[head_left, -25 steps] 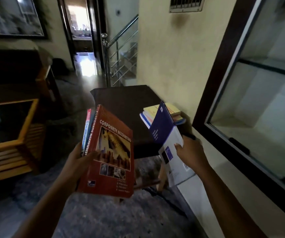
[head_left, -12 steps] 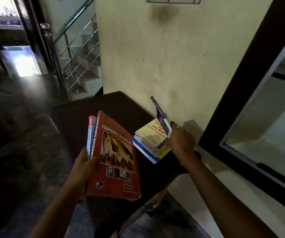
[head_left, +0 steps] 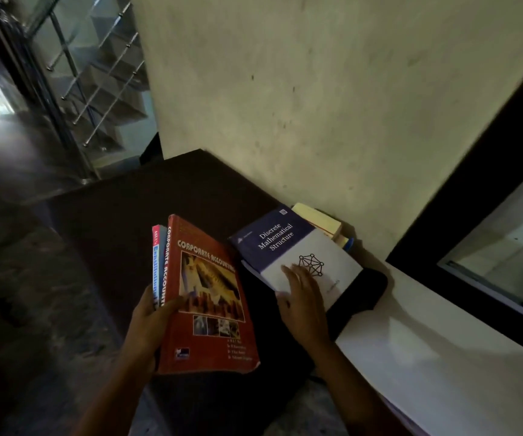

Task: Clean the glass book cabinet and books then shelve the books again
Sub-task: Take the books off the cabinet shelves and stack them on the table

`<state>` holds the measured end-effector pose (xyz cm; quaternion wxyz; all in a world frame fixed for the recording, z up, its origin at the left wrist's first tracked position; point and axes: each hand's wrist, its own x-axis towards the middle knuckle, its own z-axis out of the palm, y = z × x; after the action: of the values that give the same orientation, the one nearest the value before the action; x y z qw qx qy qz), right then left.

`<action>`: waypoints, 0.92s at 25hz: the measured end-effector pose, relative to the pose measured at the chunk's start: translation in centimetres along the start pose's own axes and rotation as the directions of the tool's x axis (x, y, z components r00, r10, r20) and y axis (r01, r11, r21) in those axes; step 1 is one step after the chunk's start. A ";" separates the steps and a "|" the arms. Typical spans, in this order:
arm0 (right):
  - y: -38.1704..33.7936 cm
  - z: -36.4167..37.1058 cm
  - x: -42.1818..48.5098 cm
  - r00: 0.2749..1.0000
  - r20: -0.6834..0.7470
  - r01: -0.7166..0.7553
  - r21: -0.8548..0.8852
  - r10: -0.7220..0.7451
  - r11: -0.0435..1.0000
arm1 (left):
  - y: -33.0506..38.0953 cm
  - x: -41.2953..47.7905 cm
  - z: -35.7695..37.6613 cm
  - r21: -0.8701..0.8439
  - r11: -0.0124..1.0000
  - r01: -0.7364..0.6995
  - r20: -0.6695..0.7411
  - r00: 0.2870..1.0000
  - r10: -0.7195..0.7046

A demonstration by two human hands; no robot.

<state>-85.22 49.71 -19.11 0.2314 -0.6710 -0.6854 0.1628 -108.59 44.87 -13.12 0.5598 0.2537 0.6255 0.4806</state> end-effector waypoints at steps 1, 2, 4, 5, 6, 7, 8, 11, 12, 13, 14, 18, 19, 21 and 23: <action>0.2 -0.4 -0.8 0.996 -0.075 -0.038 0.195 0.054 0.980 | 0.1 0.5 -0.2 0.003 1.000 0.010 0.013 1.000 -0.010; 0.3 -1.1 -1.5 0.979 -0.133 -0.099 0.357 0.155 0.929 | 0.4 1.1 -0.4 0.014 1.000 0.022 0.032 0.999 -0.022; 1.3 -1.6 -2.8 0.877 -0.147 -0.276 0.625 0.458 0.730 | 0.9 2.3 -1.1 0.055 0.998 0.042 0.079 0.996 -0.047; 1.8 -1.5 -3.2 0.783 -0.091 -0.364 0.735 0.615 0.573 | 1.4 3.0 -1.5 0.071 0.996 0.047 0.104 0.993 -0.054; 2.2 -1.3 -3.3 0.684 0.005 -0.425 0.816 0.729 0.393 | 1.8 3.6 -1.9 0.088 0.995 0.051 0.129 0.990 -0.062; 2.5 -1.0 -3.3 0.605 0.124 -0.457 0.863 0.787 0.215 | 2.1 4.3 -2.4 0.106 0.993 0.056 0.155 0.985 -0.072; 2.3 -0.9 -3.1 0.563 0.232 -0.448 0.892 0.793 0.057 | 2.5 4.9 -2.8 0.124 0.990 0.060 0.178 0.981 -0.082; 1.8 -1.7 -1.8 0.521 0.317 -0.406 0.909 0.793 -0.097 | 3.6 6.1 -3.7 0.152 0.986 0.066 0.240 0.965 -0.102; 1.4 -2.4 -1.5 0.537 0.329 -0.414 0.905 0.777 -0.097 | 3.8 6.5 -4.1 0.161 0.985 0.064 0.260 0.960 -0.105; 0.9 -2.9 -1.6 0.578 0.352 -0.428 0.899 0.736 -0.093 | 4.1 6.8 -4.4 0.169 0.984 0.063 0.279 0.954 -0.109; 0.2 -3.3 -1.8 0.617 0.375 -0.442 0.893 0.692 -0.090 | 4.3 7.1 -4.7 0.172 0.983 0.068 0.299 0.947 -0.117; -4.4 -2.5 -2.4 0.732 0.311 -0.316 0.943 0.606 -0.101 | 4.7 8.2 -5.7 0.184 0.977 0.110 0.336 0.927 -0.168; -6.0 -2.0 -1.9 0.751 0.274 -0.232 0.961 0.600 -0.148 | 4.8 8.4 -5.8 0.178 0.978 0.111 0.345 0.923 -0.168; -8.5 -0.9 0.0 0.770 0.202 -0.047 0.964 0.605 -0.263 | 4.9 8.5 -6.2 0.175 0.978 0.112 0.365 0.915 -0.170; -9.2 0.8 2.3 0.764 0.151 0.097 0.934 0.628 -0.343 | 5.0 8.4 -6.5 0.170 0.978 0.120 0.366 0.914 -0.176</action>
<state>-93.43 51.68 -14.59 0.7622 -0.3828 -0.0086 0.5220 -117.89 52.06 -13.10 0.6852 0.3334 0.5559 0.3322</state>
